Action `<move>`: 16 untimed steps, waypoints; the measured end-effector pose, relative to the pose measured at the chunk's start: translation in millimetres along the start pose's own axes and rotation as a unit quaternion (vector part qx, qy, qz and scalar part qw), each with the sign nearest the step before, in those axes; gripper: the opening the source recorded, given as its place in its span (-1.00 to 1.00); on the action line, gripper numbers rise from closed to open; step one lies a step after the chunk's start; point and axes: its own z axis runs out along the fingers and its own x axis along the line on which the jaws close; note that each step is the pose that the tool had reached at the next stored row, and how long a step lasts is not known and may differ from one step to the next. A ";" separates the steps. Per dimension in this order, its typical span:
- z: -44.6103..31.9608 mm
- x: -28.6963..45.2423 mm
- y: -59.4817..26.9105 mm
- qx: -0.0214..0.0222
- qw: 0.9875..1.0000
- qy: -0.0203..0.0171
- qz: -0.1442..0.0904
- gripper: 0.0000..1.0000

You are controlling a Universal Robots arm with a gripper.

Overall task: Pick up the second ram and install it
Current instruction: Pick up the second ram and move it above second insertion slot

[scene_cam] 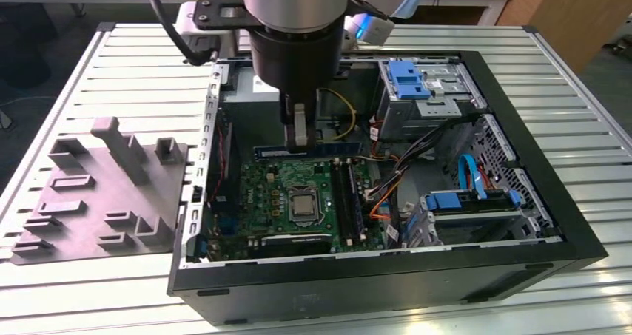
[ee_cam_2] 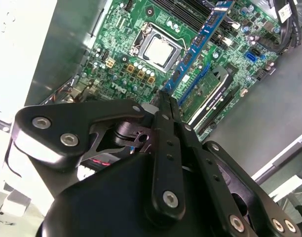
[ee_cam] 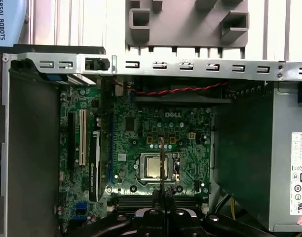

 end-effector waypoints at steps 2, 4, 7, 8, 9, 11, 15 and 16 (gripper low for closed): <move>2.8 0.2 -1.2 0.000 1.000 0.000 0.000 -0.76; 5.2 0.3 -2.4 0.000 1.000 0.000 0.000 -0.76; 8.9 0.4 -3.4 0.000 1.000 0.000 0.000 -0.76; 10.2 0.5 -3.6 0.000 1.000 0.000 0.000 -0.76; 11.5 0.6 -3.8 0.000 1.000 0.000 0.000 -0.76; 14.2 0.7 -4.2 0.000 1.000 0.000 0.000 -0.76; 17.5 0.8 -4.6 0.000 1.000 0.000 0.000 -0.76; 17.5 0.8 -4.6 0.000 1.000 0.000 0.000 -0.76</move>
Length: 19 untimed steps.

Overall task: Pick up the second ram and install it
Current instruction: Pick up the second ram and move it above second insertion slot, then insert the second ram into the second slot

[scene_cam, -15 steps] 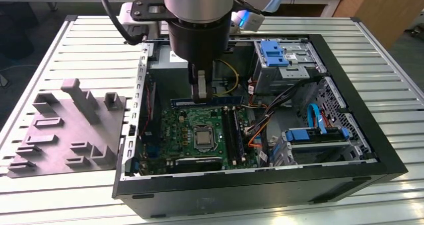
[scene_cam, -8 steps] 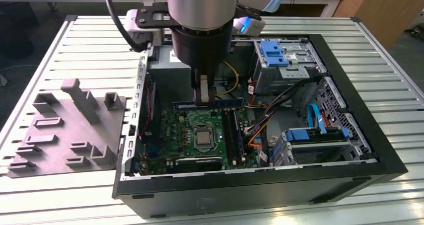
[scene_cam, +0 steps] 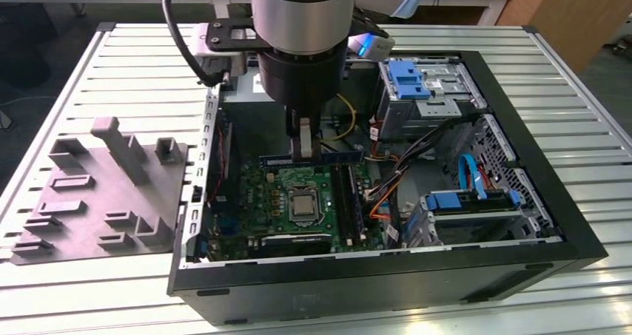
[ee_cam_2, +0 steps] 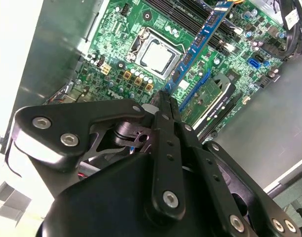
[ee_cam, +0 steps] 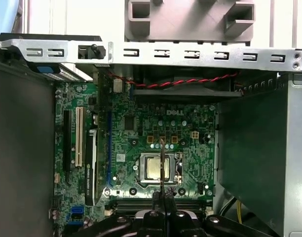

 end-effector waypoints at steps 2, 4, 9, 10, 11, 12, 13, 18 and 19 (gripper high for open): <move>0.3 0.0 0.0 0.000 1.000 0.000 0.000 -0.76; 0.4 0.0 0.0 0.000 1.000 0.000 0.000 -0.76; 0.4 0.0 0.0 0.000 1.000 0.000 0.000 -0.76; 0.4 0.0 0.0 0.000 1.000 0.000 0.000 -0.76; 0.4 0.0 0.0 0.000 1.000 0.000 0.000 -0.76; 0.4 0.0 0.0 0.000 1.000 0.000 0.000 -0.76; 0.5 0.0 0.0 0.000 1.000 0.000 0.000 -0.76; 1.3 0.1 0.0 0.001 1.000 0.000 0.023 -0.76; 1.5 0.1 0.0 0.001 1.000 0.000 0.030 -0.76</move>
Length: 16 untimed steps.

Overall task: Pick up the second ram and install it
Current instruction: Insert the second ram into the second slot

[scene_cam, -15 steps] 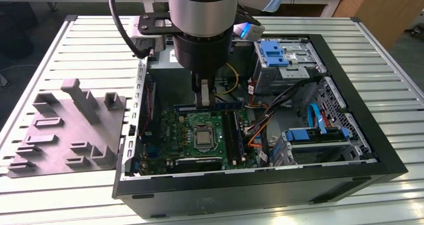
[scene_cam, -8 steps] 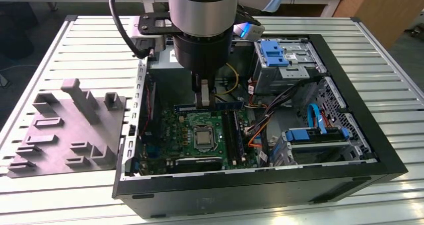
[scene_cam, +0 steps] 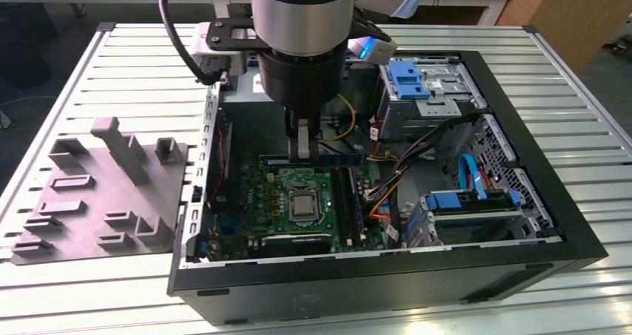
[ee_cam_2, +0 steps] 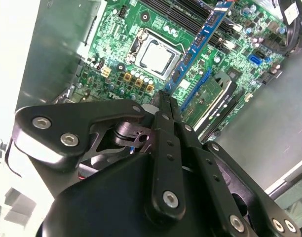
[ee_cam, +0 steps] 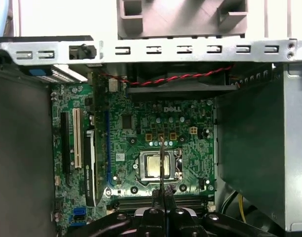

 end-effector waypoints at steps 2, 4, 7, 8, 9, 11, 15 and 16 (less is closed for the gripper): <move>0.4 0.0 0.0 0.001 1.000 0.000 0.014 -0.76; 0.8 0.0 0.0 0.001 1.000 0.000 0.029 -0.76; 1.5 0.1 -0.1 0.002 0.999 0.000 0.045 -0.76; 1.8 0.0 -0.1 0.002 0.999 0.000 0.050 -0.76; 2.0 0.0 -0.2 0.002 0.999 0.000 0.055 -0.76; 2.4 0.0 -0.3 0.003 0.998 0.000 0.066 -0.76; 3.5 0.1 -0.3 0.004 0.996 0.001 0.092 -0.76; 3.8 0.1 -0.3 0.004 0.995 0.001 0.099 -0.76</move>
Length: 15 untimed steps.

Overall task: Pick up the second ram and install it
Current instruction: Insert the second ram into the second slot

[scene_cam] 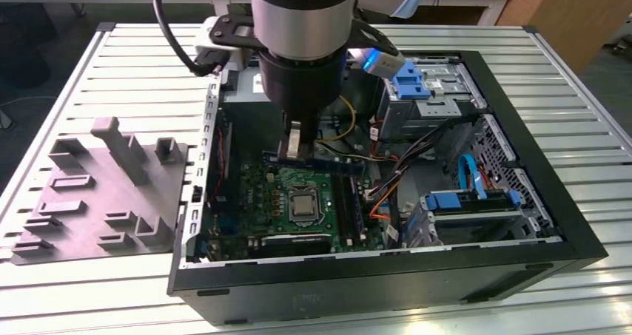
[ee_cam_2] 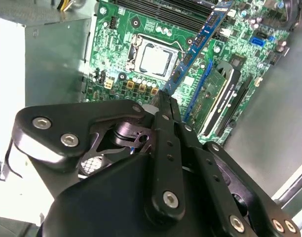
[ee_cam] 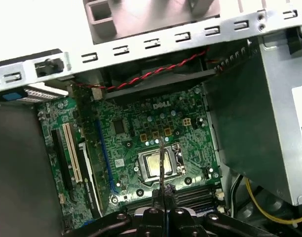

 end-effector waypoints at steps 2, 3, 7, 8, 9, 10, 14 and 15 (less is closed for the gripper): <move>0.6 0.0 0.0 0.001 1.000 0.000 0.014 -0.76; 1.0 0.1 0.0 0.001 1.000 0.000 0.023 -0.76; 2.3 0.1 0.0 0.002 0.999 0.000 0.054 -0.76; 2.6 0.1 0.0 0.003 0.998 0.000 0.063 -0.76; 3.0 0.1 0.0 0.003 0.997 0.000 0.071 -0.76; 3.3 0.1 0.0 0.004 0.997 0.001 0.080 -0.76; 4.7 0.2 0.0 0.005 0.994 0.001 0.113 -0.76; 5.0 0.2 0.0 0.005 0.993 0.001 0.122 -0.76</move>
